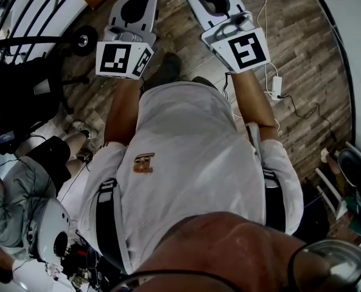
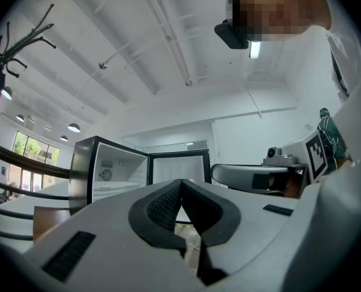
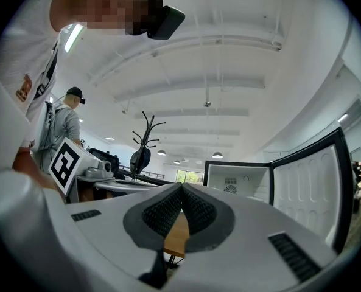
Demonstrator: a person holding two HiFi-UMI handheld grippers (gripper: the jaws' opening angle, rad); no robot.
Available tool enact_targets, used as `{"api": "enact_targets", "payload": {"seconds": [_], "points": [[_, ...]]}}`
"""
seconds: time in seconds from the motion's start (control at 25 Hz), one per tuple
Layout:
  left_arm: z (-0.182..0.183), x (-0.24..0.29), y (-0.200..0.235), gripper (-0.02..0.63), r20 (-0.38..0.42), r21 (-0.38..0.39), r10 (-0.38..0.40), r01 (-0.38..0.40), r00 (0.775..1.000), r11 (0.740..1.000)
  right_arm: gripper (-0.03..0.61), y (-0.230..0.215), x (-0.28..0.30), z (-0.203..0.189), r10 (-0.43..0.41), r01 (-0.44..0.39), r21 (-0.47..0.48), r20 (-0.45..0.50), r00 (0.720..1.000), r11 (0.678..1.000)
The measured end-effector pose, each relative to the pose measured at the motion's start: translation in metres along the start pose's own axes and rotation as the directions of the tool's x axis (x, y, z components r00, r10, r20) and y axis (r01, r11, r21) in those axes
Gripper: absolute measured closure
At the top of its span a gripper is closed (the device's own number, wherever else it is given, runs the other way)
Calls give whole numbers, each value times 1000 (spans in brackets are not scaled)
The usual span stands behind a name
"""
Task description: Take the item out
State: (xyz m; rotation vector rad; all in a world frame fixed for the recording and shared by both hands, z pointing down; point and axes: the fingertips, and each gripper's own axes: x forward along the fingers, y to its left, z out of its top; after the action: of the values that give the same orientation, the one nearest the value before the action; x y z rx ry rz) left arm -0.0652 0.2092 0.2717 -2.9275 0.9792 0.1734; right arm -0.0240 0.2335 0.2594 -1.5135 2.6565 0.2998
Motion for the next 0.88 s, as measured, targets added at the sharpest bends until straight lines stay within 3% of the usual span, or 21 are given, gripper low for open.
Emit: {"api": "enact_targets", "payload": {"seconds": [0.44, 0.88], "points": [[-17, 78, 73, 595, -7, -1, -1, 1, 1000, 1000, 546, -75, 81, -19, -15, 16, -27, 32, 999, 1000], [-35, 147, 152, 595, -29, -16, -12, 12, 999, 1000, 545, -133, 169, -50, -9, 9, -52, -13, 1000, 999]]}}
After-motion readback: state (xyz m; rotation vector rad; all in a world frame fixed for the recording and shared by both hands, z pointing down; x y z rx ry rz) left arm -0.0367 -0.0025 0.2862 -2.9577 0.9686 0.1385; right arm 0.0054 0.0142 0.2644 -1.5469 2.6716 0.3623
